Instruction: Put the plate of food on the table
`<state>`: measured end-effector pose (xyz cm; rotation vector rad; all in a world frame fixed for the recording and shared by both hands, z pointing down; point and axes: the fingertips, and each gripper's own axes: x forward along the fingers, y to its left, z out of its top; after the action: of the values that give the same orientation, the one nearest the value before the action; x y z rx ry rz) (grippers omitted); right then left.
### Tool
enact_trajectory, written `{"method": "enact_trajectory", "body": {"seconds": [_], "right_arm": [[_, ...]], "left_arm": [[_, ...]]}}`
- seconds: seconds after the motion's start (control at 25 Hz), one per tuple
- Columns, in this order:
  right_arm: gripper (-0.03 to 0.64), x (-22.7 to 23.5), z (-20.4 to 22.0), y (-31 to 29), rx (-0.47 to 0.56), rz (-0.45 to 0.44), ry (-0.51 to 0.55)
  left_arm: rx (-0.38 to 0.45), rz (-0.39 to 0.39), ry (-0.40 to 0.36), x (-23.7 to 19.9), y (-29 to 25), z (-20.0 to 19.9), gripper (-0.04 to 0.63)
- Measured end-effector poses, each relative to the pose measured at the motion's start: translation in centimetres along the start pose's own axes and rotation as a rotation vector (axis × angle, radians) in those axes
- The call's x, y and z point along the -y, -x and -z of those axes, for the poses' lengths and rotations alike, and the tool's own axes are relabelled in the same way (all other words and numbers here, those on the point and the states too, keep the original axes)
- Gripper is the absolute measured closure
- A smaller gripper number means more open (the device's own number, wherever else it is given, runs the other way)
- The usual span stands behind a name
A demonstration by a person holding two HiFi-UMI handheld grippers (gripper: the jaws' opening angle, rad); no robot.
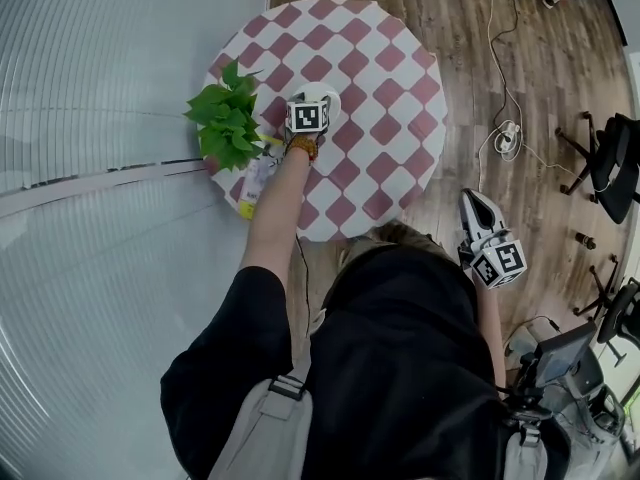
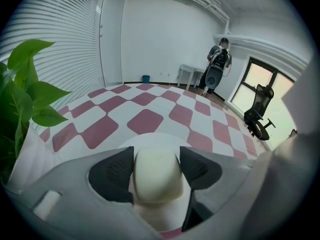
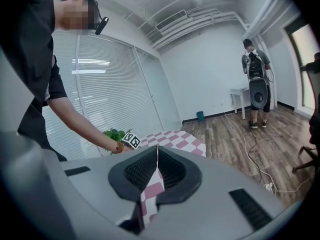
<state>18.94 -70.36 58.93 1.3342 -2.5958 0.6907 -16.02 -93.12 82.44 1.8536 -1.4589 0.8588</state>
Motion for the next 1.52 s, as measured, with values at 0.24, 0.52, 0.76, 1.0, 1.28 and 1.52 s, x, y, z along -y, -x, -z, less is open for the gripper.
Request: {"method": "enact_trajectory", "body": {"seconds": [0.24, 0.52, 0.76, 1.0, 1.28, 1.52], "right_arm": [[0.604, 0.7, 0.2, 0.5, -0.009, 0.022, -0.015], [0.604, -0.4, 0.4, -0.1, -0.020, -0.024, -0.004], [0.604, -1.0, 0.4, -0.1, -0.019, -0.044, 0.030], [0.604, -1.0, 0.4, 0.5, 0.002, -0.046, 0.009], [0.604, -2.3, -0.9, 0.0, 0.044, -0.081, 0.005], [0.604, -3.9, -1.3, -0.2, 0.074, -0.116, 0.015]], "left_arm": [[0.010, -0.021, -0.030, -0.2, -0.7, 0.7, 0.307], [-0.027, -0.012, -0.062, 0.2, -0.8, 0.8, 0.305], [-0.050, 0.030, -0.054, 0.1, -0.9, 1.2, 0.301], [0.033, 0.002, -0.050, -0.7, 1.2, -0.9, 0.285], [0.130, 0.006, -0.005, -1.3, 5.8, -4.3, 0.285], [0.309, 0.000, -0.095, -0.3, 12.5, -8.7, 0.285]]}}
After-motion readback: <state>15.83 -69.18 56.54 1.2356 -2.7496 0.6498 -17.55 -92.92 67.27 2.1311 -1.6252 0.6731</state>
